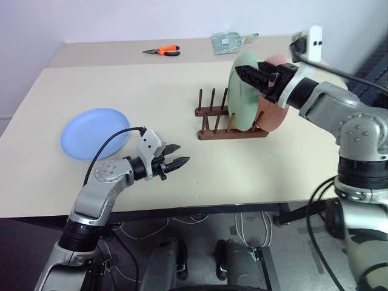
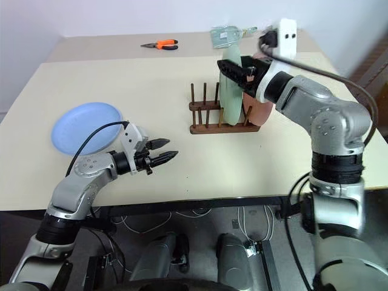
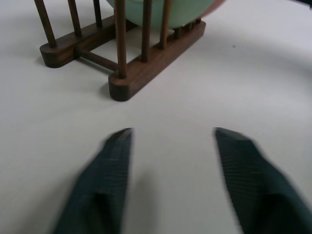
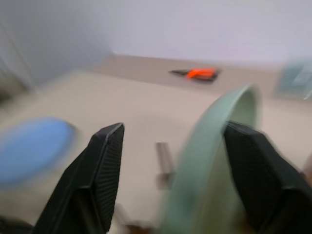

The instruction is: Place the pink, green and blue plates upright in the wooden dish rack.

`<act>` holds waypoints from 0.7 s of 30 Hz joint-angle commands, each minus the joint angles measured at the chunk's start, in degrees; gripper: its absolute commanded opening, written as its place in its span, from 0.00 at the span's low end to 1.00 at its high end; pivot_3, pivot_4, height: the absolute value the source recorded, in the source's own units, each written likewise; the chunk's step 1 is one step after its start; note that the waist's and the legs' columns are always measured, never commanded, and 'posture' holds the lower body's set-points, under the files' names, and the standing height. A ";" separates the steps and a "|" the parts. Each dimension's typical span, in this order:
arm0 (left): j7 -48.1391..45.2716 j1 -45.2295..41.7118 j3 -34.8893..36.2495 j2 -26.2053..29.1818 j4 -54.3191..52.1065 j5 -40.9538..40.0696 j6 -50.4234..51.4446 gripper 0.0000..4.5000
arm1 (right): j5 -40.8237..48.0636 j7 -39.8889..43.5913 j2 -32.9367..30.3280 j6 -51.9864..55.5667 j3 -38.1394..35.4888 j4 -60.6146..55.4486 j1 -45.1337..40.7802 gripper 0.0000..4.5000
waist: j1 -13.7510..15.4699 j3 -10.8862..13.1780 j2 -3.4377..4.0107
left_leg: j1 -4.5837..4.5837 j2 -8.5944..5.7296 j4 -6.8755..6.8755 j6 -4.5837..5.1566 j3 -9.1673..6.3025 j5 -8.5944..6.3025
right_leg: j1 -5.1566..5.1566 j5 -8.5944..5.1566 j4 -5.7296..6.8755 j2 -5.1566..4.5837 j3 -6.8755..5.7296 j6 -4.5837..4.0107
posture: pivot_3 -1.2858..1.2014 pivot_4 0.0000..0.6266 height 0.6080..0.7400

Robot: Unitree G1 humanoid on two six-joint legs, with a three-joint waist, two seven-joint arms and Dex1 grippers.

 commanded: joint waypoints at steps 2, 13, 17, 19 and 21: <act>11.19 -3.62 10.79 -4.34 0.29 -1.97 -1.53 0.97 | -16.49 5.30 -4.45 -16.01 2.51 1.18 -1.73 0.65 | 0.07 0.02 -0.04 | -0.02 0.01 0.02 -0.03 0.00 0.02 | -0.01 0.01 0.02 0.01 -0.01 0.01 | 0.52 0.24 1.00; 47.66 -12.35 37.00 -6.00 11.98 1.63 -0.68 1.00 | -16.58 17.68 -1.65 -19.44 1.57 -3.11 -3.40 0.82 | 0.11 0.01 -0.28 | 0.00 0.07 0.01 -0.09 -0.01 0.07 | 0.05 0.04 -0.05 0.05 -0.06 0.04 | 0.52 0.24 1.00; 59.91 -13.03 41.15 -5.09 12.22 4.17 7.96 1.00 | -16.20 21.81 1.08 -17.97 6.31 -9.38 -0.93 0.99 | 0.10 -0.08 -0.50 | 0.00 0.07 0.02 -0.09 -0.06 0.07 | 0.06 0.04 -0.02 0.05 -0.07 0.04 | 0.52 0.24 1.00; 61.26 -12.61 40.48 -5.55 10.81 4.05 13.18 1.00 | -17.16 22.54 2.58 -18.08 8.16 -11.06 0.84 0.99 | 0.46 -0.17 -0.69 | -0.01 0.06 0.02 -0.09 -0.08 0.07 | 0.07 0.04 -0.02 0.04 -0.09 0.04 | 0.52 0.24 1.00; 63.98 -12.72 41.80 -7.43 9.28 3.06 18.25 1.00 | -18.54 23.34 3.67 -18.66 10.07 -12.50 2.81 0.99 | 1.11 -0.24 -0.83 | -0.02 0.03 0.05 -0.10 -0.12 0.07 | 0.12 0.04 -0.03 0.02 -0.15 0.05 | 0.52 0.24 1.00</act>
